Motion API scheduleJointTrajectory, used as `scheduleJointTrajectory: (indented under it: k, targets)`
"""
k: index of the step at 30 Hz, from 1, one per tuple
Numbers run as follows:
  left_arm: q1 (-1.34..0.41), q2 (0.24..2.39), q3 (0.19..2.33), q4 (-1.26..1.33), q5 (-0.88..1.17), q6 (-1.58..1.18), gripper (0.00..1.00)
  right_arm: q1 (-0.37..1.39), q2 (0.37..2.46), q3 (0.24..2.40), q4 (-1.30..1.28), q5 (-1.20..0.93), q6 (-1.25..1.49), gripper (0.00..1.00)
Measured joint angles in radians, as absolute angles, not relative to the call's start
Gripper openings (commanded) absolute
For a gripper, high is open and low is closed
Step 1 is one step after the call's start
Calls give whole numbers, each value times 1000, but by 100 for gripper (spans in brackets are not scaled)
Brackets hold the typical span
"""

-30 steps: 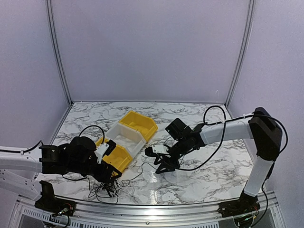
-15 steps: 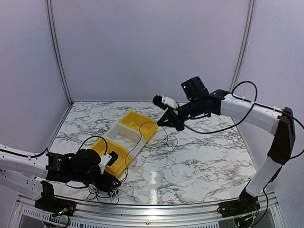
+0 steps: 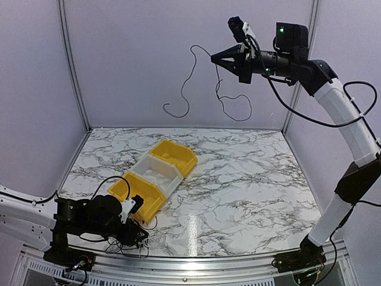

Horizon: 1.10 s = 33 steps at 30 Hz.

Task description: Untangle the cables

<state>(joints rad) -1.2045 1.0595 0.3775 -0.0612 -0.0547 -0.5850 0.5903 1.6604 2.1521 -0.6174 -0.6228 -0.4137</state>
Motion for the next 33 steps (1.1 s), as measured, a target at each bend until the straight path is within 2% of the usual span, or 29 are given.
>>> scheduleJointTrajectory:
  k: [8,21,33]
  targets:
    - [-1206,939,459,-102,-108,-588,62,590,1774,2162,-531,-623,-344,0]
    - [-1206,704,515,-120,-293,-653,63,590,1903,2139,-368,-628,-226,0]
    - [-1206,638,514,-167,-352,-720,63,602,2076,2164,-303,-625,-137,0]
